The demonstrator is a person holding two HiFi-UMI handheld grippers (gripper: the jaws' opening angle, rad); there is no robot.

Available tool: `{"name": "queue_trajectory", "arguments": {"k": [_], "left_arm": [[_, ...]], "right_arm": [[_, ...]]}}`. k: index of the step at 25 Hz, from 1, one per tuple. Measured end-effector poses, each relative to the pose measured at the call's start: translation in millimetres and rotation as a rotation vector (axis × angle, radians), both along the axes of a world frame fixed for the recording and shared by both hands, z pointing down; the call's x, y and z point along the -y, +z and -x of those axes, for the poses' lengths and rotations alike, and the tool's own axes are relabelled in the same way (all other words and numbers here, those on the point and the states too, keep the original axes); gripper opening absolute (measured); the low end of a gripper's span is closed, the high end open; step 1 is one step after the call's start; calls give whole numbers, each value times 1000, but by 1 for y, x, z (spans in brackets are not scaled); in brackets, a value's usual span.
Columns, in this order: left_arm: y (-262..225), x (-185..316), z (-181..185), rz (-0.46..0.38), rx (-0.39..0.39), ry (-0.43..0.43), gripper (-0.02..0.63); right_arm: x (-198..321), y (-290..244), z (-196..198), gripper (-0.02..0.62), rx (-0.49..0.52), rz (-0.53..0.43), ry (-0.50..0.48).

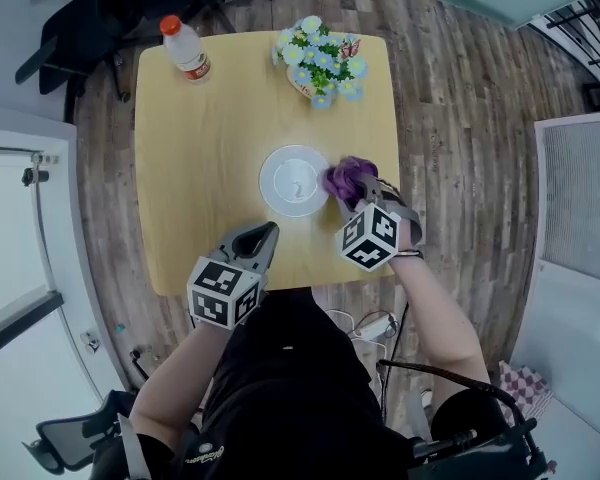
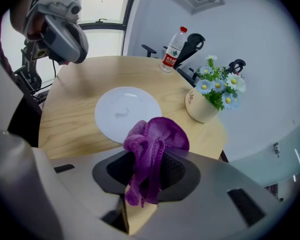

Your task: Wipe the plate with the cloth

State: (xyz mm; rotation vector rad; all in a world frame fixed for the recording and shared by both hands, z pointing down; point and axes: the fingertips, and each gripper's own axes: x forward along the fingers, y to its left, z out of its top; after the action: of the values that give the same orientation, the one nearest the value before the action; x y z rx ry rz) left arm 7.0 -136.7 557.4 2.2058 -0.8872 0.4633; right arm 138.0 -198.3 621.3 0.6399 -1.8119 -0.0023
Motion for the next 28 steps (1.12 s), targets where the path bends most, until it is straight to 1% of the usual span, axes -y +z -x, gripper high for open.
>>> {"name": "queue_trajectory", "arguments": {"k": [5,9,11,12,14,17,18,20,22,25,28], "left_arm": [[-1,0,-3,-5,2,10,12],[-6,1,-6,-18,6,12,12],[-12,3,-5,-33,8,4,12],[-17,5,-4,-44,9,-2,12],[-30,10,0,-75,8,-20,12],[-57,23,6,-141,1,-47,12],[-69,28,8,-167,-1,-56,12],[-94,36,12,-221,-6,-72,12],[-121,41,18,-275,-11,-90,12],[-164,51,30,-361,-25,-124,12],[-200,57,36,-441,-41,-145,12]], "right_arm": [[-35,5,-1,110,20,37,0],[-33,-3,-3,110,55,10,45],[-26,-17,-2,110,104,-18,89],[-22,-26,0,110,146,-31,119],[-13,-51,6,110,265,-53,193],[-1,-97,19,110,498,-70,318],[3,-114,24,110,572,-78,346],[9,-151,34,110,692,-105,369],[10,-189,40,110,784,-141,375],[11,-245,47,110,892,-207,366],[8,-286,53,110,973,-275,358]]}}
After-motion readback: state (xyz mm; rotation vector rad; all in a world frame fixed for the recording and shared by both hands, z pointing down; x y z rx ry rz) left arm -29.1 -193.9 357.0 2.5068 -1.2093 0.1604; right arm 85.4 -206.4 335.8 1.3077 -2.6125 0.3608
